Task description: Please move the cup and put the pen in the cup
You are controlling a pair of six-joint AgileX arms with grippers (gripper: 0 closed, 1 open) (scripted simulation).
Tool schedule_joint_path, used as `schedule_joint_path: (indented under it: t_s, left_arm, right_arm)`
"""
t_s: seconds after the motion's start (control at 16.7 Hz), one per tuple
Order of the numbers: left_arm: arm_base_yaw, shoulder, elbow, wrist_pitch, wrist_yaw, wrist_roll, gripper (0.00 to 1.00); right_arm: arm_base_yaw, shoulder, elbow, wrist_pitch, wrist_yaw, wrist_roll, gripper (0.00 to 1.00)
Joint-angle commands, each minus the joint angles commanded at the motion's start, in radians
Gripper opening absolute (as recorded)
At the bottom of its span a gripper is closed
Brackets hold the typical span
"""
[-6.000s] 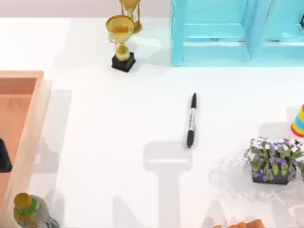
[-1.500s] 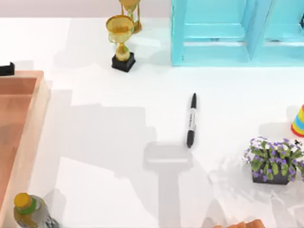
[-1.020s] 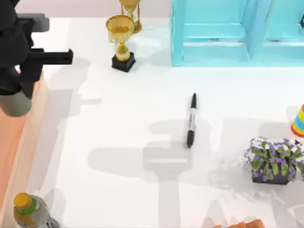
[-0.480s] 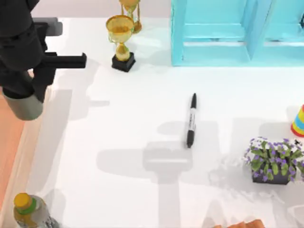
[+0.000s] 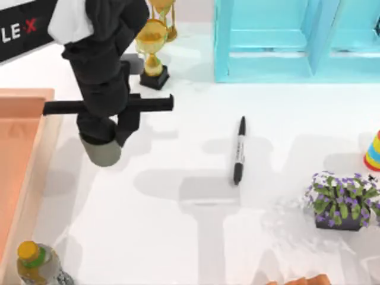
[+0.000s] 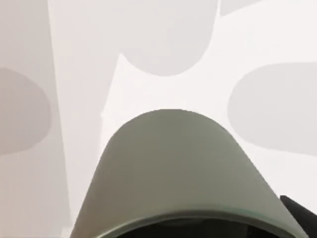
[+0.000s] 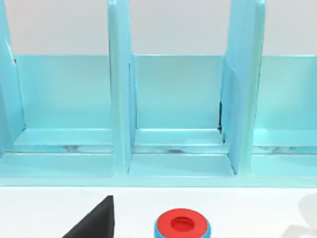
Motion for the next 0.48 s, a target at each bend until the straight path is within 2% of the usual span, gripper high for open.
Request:
schedule_joint_path:
  t_s: [0.24,0.48]
  left_arm:
    - [0.006,0.0,-0.002,0.002,0.0,0.0,0.0]
    - [0.01,0.018,-0.082,0.103,0.001,0.009,0.0]
  right_arm:
    - [0.0,0.0,0.0,0.0,0.0,0.0,1.0]
    - [0.0,0.0,0.0,0.0,0.0,0.0,1.0]
